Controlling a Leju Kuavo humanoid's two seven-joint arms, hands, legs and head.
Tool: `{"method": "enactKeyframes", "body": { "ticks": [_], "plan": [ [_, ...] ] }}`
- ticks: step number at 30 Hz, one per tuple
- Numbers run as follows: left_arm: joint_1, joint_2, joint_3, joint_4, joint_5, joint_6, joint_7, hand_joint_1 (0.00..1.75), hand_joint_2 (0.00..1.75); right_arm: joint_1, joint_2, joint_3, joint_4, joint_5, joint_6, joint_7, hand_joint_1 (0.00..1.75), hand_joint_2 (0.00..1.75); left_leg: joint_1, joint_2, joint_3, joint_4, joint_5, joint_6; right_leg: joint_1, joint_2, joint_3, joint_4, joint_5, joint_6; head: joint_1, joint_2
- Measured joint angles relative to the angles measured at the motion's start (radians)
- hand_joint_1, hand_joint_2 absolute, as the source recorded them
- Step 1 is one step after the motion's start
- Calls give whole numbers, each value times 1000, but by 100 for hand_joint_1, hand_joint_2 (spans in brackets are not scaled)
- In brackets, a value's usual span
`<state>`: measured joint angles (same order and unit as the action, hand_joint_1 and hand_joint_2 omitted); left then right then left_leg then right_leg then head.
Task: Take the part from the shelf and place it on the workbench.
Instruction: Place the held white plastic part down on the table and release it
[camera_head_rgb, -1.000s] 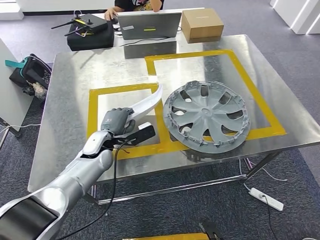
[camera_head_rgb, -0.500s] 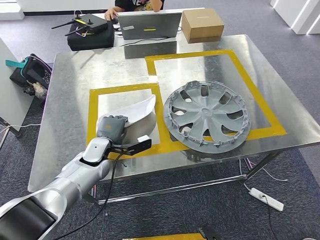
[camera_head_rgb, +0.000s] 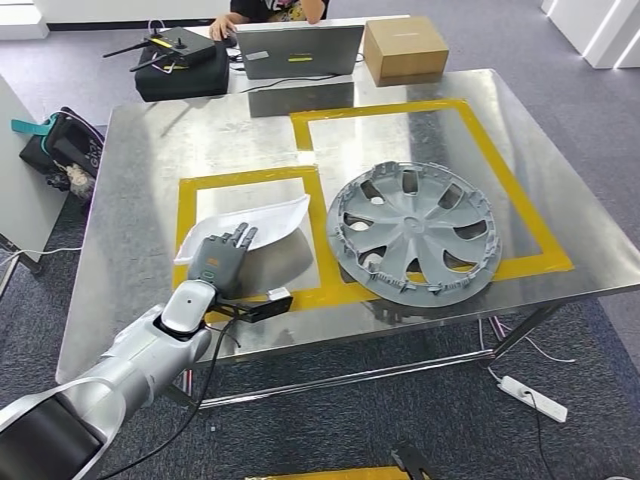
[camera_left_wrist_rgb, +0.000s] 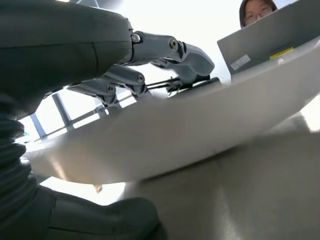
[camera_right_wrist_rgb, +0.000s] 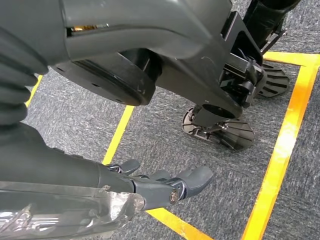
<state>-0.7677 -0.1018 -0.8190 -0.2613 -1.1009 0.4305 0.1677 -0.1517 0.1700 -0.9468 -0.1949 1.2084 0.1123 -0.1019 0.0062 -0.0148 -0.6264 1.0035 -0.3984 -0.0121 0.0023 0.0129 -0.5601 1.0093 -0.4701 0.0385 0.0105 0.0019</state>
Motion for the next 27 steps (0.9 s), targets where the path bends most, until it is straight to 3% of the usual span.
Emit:
{"method": "enactKeyframes", "body": {
  "ticks": [4,14,16,20,23,25,27],
  "plan": [
    [-2,1,0,0,2,17,-11,0,0,1,0,4,0,0,0,1,0,0,0,0,0,0,0,0,0,0,0,0,0,0,0,0],
    [21,-3,43,0,95,102,-138,0,0,10,1,5,1,-5,-2,7,0,0,0,0,0,0,0,0,0,0,0,0,0,0,0,0],
    [29,-6,67,0,145,133,-200,0,0,11,1,5,1,-6,-4,6,0,0,0,0,0,0,0,0,0,0,0,0,0,0,0,0],
    [59,-28,181,-11,320,227,-450,0,0,14,1,5,2,-18,-12,-8,0,0,0,0,0,0,0,0,0,0,0,0,0,0,0,0],
    [96,-50,276,-40,472,248,-671,0,0,16,2,5,2,-30,-16,-22,0,0,0,0,0,0,-1,0,0,0,0,0,-1,0,0,0],
    [156,-59,327,-117,602,222,-795,0,0,21,2,4,2,-43,-20,-37,0,0,0,0,0,0,-1,0,-1,1,0,0,-1,0,0,0],
    [258,-51,344,-287,756,181,-852,0,0,29,2,0,2,-62,-27,-54,0,0,0,1,1,0,-2,0,-1,2,0,0,-2,0,0,0]
  ]
}}
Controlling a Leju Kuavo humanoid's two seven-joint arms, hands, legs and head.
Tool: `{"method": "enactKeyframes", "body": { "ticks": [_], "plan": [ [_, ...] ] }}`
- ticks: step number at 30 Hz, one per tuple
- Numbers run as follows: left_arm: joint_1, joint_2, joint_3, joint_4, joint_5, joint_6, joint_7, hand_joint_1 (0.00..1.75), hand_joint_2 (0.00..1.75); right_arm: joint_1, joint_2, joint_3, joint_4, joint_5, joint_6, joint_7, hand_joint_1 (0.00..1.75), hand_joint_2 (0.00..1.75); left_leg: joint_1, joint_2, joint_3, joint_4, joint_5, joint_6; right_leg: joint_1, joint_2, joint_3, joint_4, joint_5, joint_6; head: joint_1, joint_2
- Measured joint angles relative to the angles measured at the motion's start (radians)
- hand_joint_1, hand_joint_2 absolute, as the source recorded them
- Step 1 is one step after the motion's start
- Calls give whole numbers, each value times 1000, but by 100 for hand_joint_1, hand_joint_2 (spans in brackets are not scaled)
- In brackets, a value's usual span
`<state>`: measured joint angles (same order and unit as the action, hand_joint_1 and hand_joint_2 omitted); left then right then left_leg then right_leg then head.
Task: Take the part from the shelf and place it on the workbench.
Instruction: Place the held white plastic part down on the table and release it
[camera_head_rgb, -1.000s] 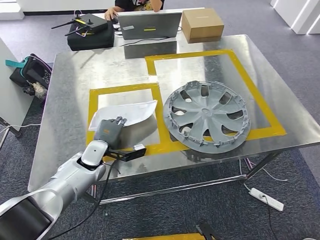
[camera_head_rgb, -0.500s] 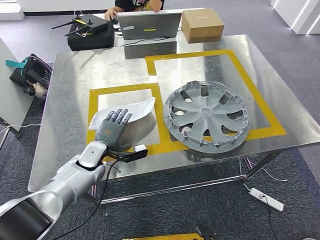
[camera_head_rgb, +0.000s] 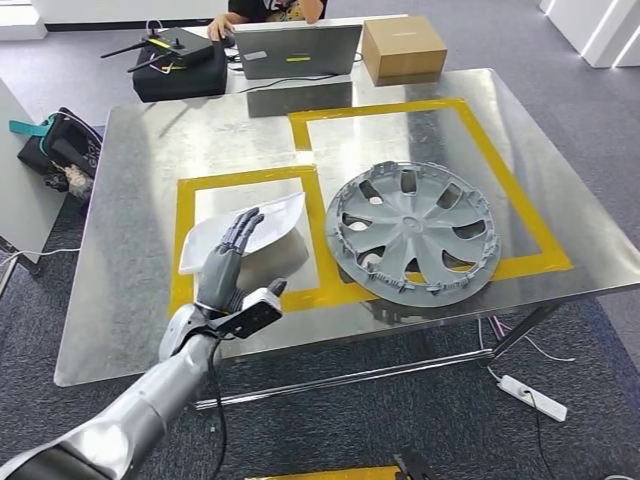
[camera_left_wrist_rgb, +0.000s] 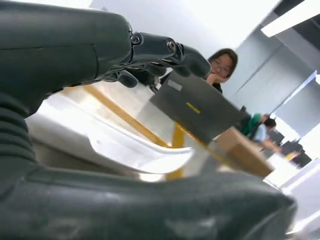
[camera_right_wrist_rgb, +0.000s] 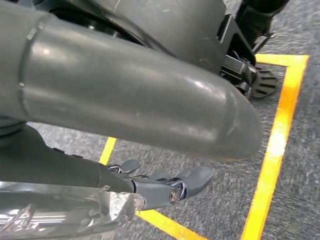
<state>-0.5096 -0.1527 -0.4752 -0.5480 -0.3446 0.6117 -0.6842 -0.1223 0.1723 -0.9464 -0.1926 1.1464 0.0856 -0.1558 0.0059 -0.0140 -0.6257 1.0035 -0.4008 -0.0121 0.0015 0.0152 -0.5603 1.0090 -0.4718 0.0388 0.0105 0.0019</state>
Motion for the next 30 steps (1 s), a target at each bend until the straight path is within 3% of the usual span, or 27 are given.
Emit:
{"method": "enactKeyframes", "body": {
  "ticks": [6,11,18,25,30],
  "plan": [
    [288,78,-6,-592,187,-29,-16,0,0,36,-3,-20,0,-30,-15,-31,0,0,0,0,0,0,-4,-1,0,-1,0,0,-5,-1,0,0],
    [434,106,56,-915,254,-212,-17,0,0,46,-16,-38,0,-44,-24,-49,0,0,0,-1,1,0,-5,-2,0,-2,1,0,-7,-1,0,0],
    [510,110,120,-1054,277,-327,-17,0,0,44,-27,-54,0,-55,-27,-77,0,0,0,-1,3,0,-5,-1,0,-2,4,-1,-7,0,0,0],
    [543,113,168,-1091,282,-363,-17,0,0,37,-27,-63,0,-64,-34,-98,0,0,-3,-1,4,0,-8,2,-3,-2,5,-1,-7,1,0,0],
    [554,115,209,-1100,286,-376,-17,0,0,39,-24,-72,0,-75,-39,-85,0,0,-10,-1,5,1,-12,10,-10,-2,6,-2,-10,8,0,0]
  ]
}}
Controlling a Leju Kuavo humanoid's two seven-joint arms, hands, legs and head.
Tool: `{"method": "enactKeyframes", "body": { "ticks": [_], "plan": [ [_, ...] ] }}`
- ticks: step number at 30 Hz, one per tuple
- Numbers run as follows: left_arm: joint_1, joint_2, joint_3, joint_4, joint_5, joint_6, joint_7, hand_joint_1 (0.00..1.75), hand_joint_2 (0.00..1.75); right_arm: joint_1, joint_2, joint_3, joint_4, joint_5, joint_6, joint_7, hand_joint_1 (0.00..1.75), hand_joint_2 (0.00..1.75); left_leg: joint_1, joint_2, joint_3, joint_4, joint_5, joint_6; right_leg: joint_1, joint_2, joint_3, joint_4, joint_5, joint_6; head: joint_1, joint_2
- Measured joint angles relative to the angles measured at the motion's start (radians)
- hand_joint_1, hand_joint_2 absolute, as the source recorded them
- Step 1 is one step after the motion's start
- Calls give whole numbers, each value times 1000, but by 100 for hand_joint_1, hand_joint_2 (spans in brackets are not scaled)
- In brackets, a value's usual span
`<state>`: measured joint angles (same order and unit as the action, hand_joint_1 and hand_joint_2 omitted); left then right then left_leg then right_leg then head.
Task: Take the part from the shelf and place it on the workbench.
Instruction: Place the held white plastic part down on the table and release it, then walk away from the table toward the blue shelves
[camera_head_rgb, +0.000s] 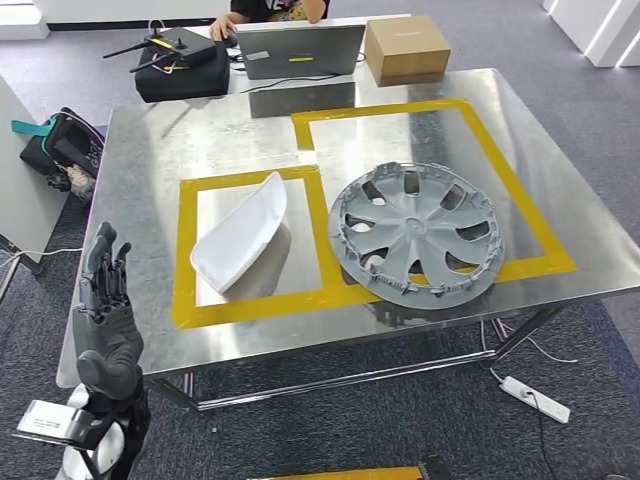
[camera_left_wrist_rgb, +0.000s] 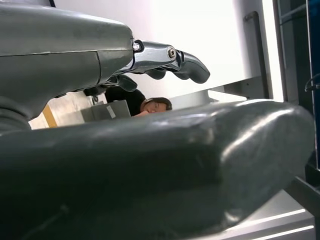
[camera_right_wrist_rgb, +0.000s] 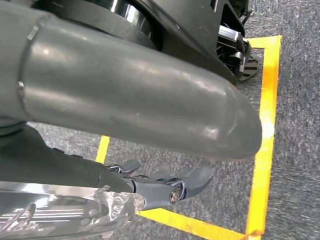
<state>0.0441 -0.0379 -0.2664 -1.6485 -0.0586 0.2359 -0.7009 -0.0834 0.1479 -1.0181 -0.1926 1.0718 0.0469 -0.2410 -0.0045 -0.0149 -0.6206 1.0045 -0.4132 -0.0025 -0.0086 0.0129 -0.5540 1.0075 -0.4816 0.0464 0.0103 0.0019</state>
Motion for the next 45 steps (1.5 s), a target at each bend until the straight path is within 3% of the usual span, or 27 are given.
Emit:
{"method": "enactKeyframes", "body": {
  "ticks": [3,5,6,8,9,10,11,14,16,19,20,21,23,25,26,27,30,32,34,35,37,39,40,41,42,43,45],
  "plan": [
    [7,0,22,-3,3,-5,0,0,0,4,4,-8,0,-6,-3,31,0,0,-2,1,3,-3,3,10,-4,0,2,-2,1,9,0,0],
    [11,0,34,-13,5,-10,0,0,0,7,5,-12,0,-6,-5,53,0,0,5,2,9,-13,8,17,-3,-2,-8,23,-22,14,2,0],
    [13,-1,40,-18,6,-12,0,0,0,8,5,-14,0,-7,-5,60,0,0,9,3,12,-18,10,19,-3,-3,-25,63,-49,16,5,0],
    [19,-2,50,-24,6,-15,0,0,0,10,5,-18,0,-8,-6,65,0,0,11,5,12,-18,11,19,-5,-5,-82,194,-116,22,9,0],
    [22,-2,56,-25,8,-17,0,0,0,12,5,-19,0,-10,-7,63,0,0,11,5,12,-18,11,19,-6,-5,-108,252,-136,25,10,0],
    [24,-3,61,-26,12,-20,0,0,0,13,5,-21,0,-12,-6,60,0,0,13,6,12,-18,12,18,-8,-5,-121,281,-137,28,10,0],
    [25,-5,67,-27,17,-25,0,0,0,14,5,-24,0,-14,-6,56,0,0,15,6,12,-18,12,15,-10,-5,-114,269,-118,31,10,0],
    [26,-13,92,-37,36,-43,0,0,0,12,6,-32,0,-22,-4,46,0,0,25,3,11,-14,16,-3,-19,-3,-13,82,-29,44,12,0],
    [26,-18,104,-47,40,-49,0,0,0,9,9,-35,0,-24,-3,43,0,0,24,0,8,-9,20,-19,-20,5,22,18,-14,37,15,0],
    [26,-22,117,-54,40,-52,0,0,0,7,10,-39,0,-25,-2,42,0,0,24,-3,2,-6,27,-37,-17,10,7,23,-9,5,14,0],
    [27,-23,121,-55,40,-52,0,0,0,7,10,-40,0,-25,-2,41,0,0,26,-1,-6,6,11,-40,-16,9,0,23,-3,-4,12,0],
    [27,-24,125,-57,40,-53,0,0,0,7,10,-41,0,-25,-2,40,0,0,26,1,-21,38,-20,-43,-16,7,-8,22,5,-14,10,0],
    [28,-28,130,-64,37,-56,0,0,0,8,10,-42,0,-23,-2,37,0,0,23,4,-64,160,-114,-44,-12,3,-26,22,21,-26,5,0],
    [32,-31,134,-73,28,-56,0,0,0,10,10,-42,0,-21,-2,35,0,0,21,4,-88,265,-166,-41,-7,-1,-46,22,36,-31,4,0],
    [35,-32,136,-77,23,-53,0,0,0,11,10,-42,0,-19,-2,36,0,0,21,4,-78,272,-163,-38,-4,-3,-55,23,42,-32,4,0],
    [40,-33,138,-82,19,-50,0,0,0,11,10,-42,0,-16,-2,39,0,0,19,4,-48,241,-144,-33,-2,-3,-64,23,49,-31,4,0],
    [52,-34,145,-102,17,-42,0,0,0,13,11,-42,0,-4,-2,57,0,0,11,4,94,48,-97,-14,3,-2,-83,24,69,-22,4,0],
    [63,-36,150,-114,17,-39,0,0,0,15,11,-42,0,1,-4,66,0,0,4,4,130,-14,-94,-7,4,-3,-88,22,82,-11,3,0],
    [75,-39,153,-121,17,-38,0,0,0,16,10,-42,0,4,-6,66,0,0,3,6,120,-21,-82,2,1,-3,-91,20,93,2,1,0],
    [80,-41,154,-123,17,-38,0,0,0,17,9,-42,0,6,-7,62,0,0,3,7,115,-23,-73,9,0,-4,-97,27,82,7,1,0],
    [84,-44,155,-128,17,-39,0,0,0,18,7,-42,0,8,-7,49,0,0,7,11,98,-27,-54,21,-2,-5,-124,96,11,17,6,0],
    [87,-46,157,-130,16,-42,0,0,0,17,5,-42,0,9,-5,33,0,0,6,13,74,-26,-35,26,-2,-5,-156,222,-78,24,8,0],
    [88,-47,158,-131,15,-43,0,0,0,16,3,-42,0,9,-4,27,0,0,6,13,60,-26,-25,26,-2,-5,-161,272,-97,26,8,0],
    [89,-48,159,-131,15,-44,0,0,0,16,1,-42,0,10,-3,22,0,0,5,14,47,-25,-14,25,-1,-5,-152,293,-94,26,8,0],
    [90,-49,160,-131,14,-44,0,0,0,16,-1,-42,0,10,-2,20,0,0,5,14,34,-25,-5,24,-1,-5,-126,279,-73,26,8,0],
    [90,-49,160,-131,14,-44,0,0,0,15,-3,-42,0,10,-2,18,0,0,5,14,23,-24,5,21,-1,-5,-82,231,-47,25,8,0],
    [91,-49,162,-133,14,-44,0,0,0,11,-6,-42,0,10,-2,16,0,0,4,13,6,-22,22,12,0,-5,27,82,-31,19,8,0]
  ]
}}
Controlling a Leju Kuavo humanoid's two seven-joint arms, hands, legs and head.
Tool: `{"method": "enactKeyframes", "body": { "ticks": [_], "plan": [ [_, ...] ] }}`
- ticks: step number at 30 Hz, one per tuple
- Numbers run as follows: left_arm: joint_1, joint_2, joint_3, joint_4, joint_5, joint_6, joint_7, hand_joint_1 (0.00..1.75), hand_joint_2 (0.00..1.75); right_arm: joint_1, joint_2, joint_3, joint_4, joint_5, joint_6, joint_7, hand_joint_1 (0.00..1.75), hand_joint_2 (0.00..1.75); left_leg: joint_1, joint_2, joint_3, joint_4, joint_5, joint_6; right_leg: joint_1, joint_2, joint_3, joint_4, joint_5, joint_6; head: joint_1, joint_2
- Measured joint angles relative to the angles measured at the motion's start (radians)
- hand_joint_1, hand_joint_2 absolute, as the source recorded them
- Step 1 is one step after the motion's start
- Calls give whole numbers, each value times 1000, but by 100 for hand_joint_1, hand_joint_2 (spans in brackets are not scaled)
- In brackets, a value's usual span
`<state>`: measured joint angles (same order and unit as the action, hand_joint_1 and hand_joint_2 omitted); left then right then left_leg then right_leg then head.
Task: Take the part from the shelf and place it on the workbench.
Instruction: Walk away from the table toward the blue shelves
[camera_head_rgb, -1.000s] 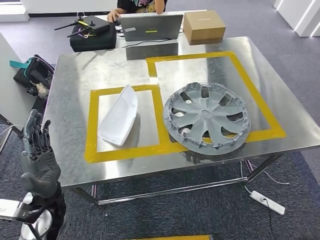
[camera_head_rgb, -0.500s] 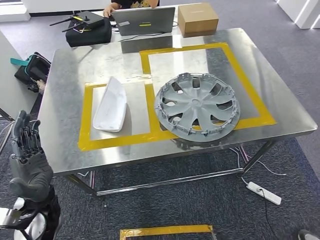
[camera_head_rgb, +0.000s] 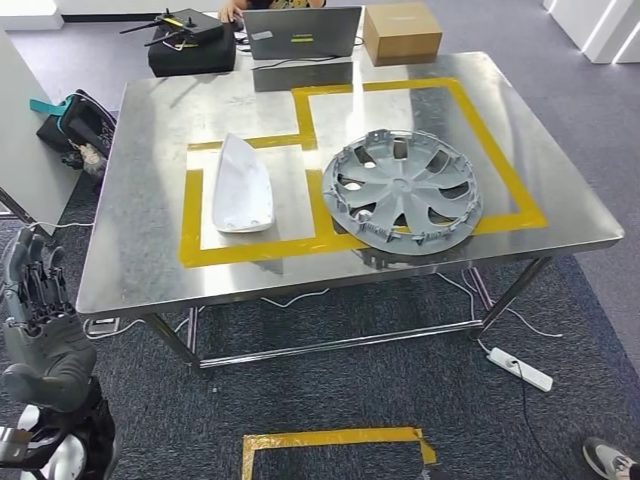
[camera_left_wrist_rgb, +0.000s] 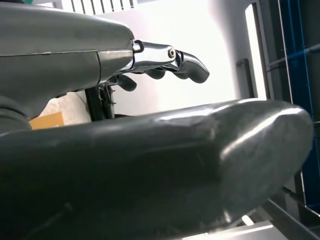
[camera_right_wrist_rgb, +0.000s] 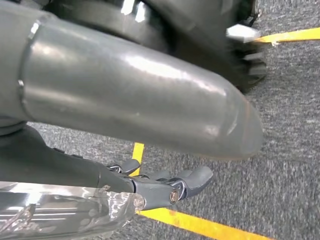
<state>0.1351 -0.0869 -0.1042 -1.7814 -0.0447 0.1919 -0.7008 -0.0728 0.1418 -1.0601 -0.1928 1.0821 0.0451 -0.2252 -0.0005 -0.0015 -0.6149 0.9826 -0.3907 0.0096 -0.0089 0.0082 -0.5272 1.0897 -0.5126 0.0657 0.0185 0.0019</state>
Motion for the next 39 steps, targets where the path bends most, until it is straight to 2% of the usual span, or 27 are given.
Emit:
{"method": "enactKeyframes", "body": {
  "ticks": [1,2,4,5,7,9,10,11,12,14,16,17,18,20,21,22,25,26,27,28,30,32,33,34,36,37,39],
  "plan": [
    [0,0,1,-2,0,0,0,0,0,-3,-1,0,0,0,0,-1,0,0,-1,0,-5,1,9,-6,1,1,37,-59,-5,-4,-1,0],
    [0,0,3,-4,-1,0,0,0,0,-5,-1,0,0,1,1,-2,0,0,-2,1,-8,1,17,-11,3,1,56,-94,-14,-9,-2,0],
    [1,0,6,-6,-4,1,0,0,0,-4,-1,0,0,4,1,2,0,0,-1,1,-11,2,28,-22,5,1,50,-104,-9,-22,-2,0],
    [3,0,8,-7,-5,3,0,0,0,-2,-1,0,0,5,1,7,0,0,1,1,-15,6,21,-28,5,-1,43,-103,-2,-31,-3,0],
    [6,0,12,-9,-6,8,0,0,0,0,-1,0,0,8,2,21,0,0,3,1,-37,65,-52,-38,2,-6,26,-104,18,-48,-6,0],
    [10,0,15,-11,-2,11,0,0,0,0,-1,0,0,11,4,31,0,0,4,1,-71,189,-154,-45,2,-8,3,-103,41,-55,-10,0],
    [12,0,15,-11,1,10,0,0,0,1,-1,0,0,12,4,33,0,0,4,1,-82,246,-180,-47,2,-9,-9,-102,52,-55,-10,0],
    [14,0,16,-12,4,9,0,0,0,2,-1,0,0,13,5,35,0,0,4,1,-81,280,-182,-48,2,-10,-24,-101,63,-55,-10,0],
    [16,0,16,-13,6,8,0,0,0,3,-1,0,0,14,5,36,0,0,5,1,-67,284,-166,-48,2,-10,-38,-100,73,-53,-10,0],
    [17,0,17,-16,7,5,0,0,0,3,-1,0,0,15,5,38,0,0,6,1,8,203,-113,-46,2,-11,-62,-98,91,-46,-10,0],
    [17,-1,17,-20,6,1,0,0,0,3,-2,0,0,15,6,38,0,0,8,-1,108,65,-101,-43,4,-9,-77,-94,106,-36,-10,0],
    [17,-1,17,-22,5,0,0,0,0,3,-2,0,0,16,6,36,0,0,8,-2,139,14,-108,-40,6,-9,-82,-93,114,-30,-10,0],
    [17,-2,17,-24,4,-2,0,0,0,2,-2,0,-1,16,6,34,0,0,6,-3,152,-13,-116,-34,8,-8,-86,-92,122,-25,-10,0],
    [19,-4,18,-25,4,-4,0,0,0,3,-2,0,-1,17,5,27,0,0,4,-2,142,-20,-109,-16,6,-9,-92,-93,134,-17,-10,0],
    [20,-5,19,-25,4,-6,0,0,0,5,-2,0,-1,17,5,24,0,0,3,0,134,-20,-101,-6,4,-9,-99,-84,122,-13,-10,0],
    [21,-6,19,-26,4,-7,0,0,0,6,-2,0,-1,17,5,21,0,0,3,1,125,-20,-91,3,2,-9,-110,-61,93,-9,-9,0],
    [23,-10,22,-26,4,-8,0,0,0,6,-2,0,0,17,6,16,0,0,0,2,84,-20,-59,19,2,-8,-161,120,-52,-2,-6,0],
    [24,-10,23,-26,4,-8,0,0,0,5,-2,0,0,17,6,14,0,0,-2,2,69,-19,-48,20,2,-8,-170,179,-76,-2,-5,0],
    [24,-10,24,-26,4,-8,0,0,0,4,-1,0,0,17,7,13,0,0,-5,2,55,-19,-38,21,3,-8,-168,212,-76,-3,-5,0],
    [24,-10,26,-26,4,-7,0,0,0,4,-1,0,0,17,7,13,0,0,-7,2,42,-18,-27,20,4,-8,-144,204,-53,-7,-5,0],
    [24,-11,31,-26,4,-7,0,0,0,3,-2,0,0,17,7,13,0,0,-10,2,21,-18,-8,18,10,-8,-49,92,1,-20,-5,0],
    [25,-11,35,-29,4,-7,0,0,0,-1,-2,0,0,17,7,12,0,0,-14,2,8,-16,9,11,15,-9,56,-60,4,-30,-6,0],
    [25,-11,36,-31,4,-7,0,0,0,-3,-3,0,0,17,7,11,0,0,-15,3,4,-15,17,7,18,-8,81,-106,-8,-32,-6,0],
    [25,-12,36,-32,4,-7,0,0,0,-3,-3,0,-1,17,7,11,0,0,-15,4,1,-15,25,2,19,-8,89,-128,-15,-34,-6,0],
    [25,-12,38,-34,4,-7,0,0,0,-1,-3,0,0,17,7,10,0,0,-13,3,-6,-12,29,-10,18,-9,74,-132,-7,-45,-6,0],
    [26,-12,39,-34,4,-7,0,0,0,0,-2,0,0,17,7,10,0,0,-11,3,-13,3,10,-17,17,-10,68,-132,0,-52,-8,0],
    [27,-12,40,-35,4,-6,0,0,0,1,-2,0,0,17,8,10,0,0,-7,1,-45,89,-76,-32,13,-11,49,-133,16,-63,-11,0]
  ]
}}
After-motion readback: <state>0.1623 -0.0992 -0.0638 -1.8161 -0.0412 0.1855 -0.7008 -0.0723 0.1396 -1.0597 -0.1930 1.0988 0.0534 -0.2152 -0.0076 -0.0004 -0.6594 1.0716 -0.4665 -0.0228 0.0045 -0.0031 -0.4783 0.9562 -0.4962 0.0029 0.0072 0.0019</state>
